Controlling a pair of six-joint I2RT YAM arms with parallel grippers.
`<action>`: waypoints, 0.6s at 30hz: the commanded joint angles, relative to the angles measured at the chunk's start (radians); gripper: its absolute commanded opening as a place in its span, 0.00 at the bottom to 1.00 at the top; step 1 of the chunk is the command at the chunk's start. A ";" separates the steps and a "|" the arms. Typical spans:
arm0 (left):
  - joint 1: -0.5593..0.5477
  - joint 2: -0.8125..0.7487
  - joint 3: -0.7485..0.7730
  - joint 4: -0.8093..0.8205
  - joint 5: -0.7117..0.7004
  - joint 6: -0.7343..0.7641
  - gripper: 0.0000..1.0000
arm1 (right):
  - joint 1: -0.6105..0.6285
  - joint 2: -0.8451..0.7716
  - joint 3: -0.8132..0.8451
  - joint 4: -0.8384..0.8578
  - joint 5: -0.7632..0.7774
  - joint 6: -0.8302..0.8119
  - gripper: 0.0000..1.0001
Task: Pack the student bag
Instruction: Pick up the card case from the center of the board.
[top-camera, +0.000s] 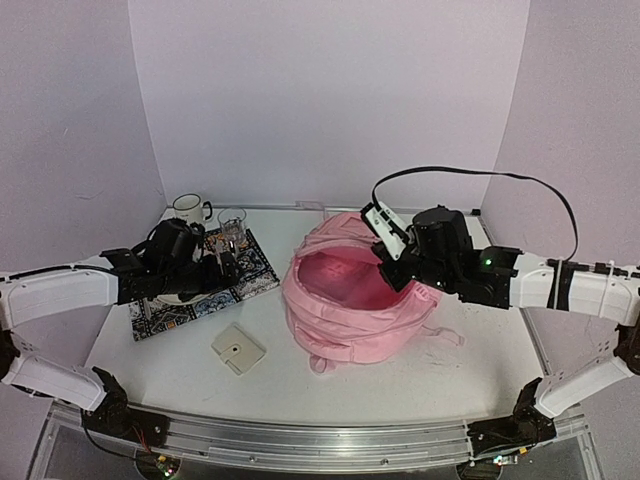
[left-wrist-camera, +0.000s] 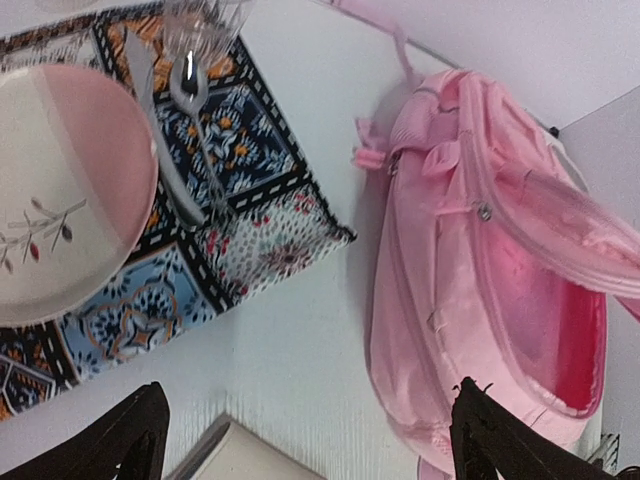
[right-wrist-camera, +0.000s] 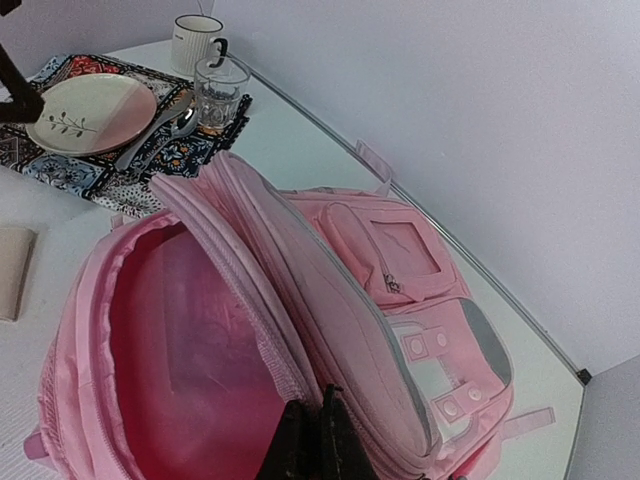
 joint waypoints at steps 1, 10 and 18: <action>-0.043 -0.041 -0.041 -0.188 0.047 -0.129 0.99 | -0.005 -0.003 0.082 0.127 0.011 0.007 0.00; -0.219 0.068 -0.036 -0.352 -0.026 -0.308 0.99 | -0.006 0.005 0.088 0.129 -0.033 0.001 0.00; -0.252 0.138 -0.014 -0.347 -0.091 -0.542 1.00 | -0.005 0.011 0.066 0.145 -0.080 0.024 0.00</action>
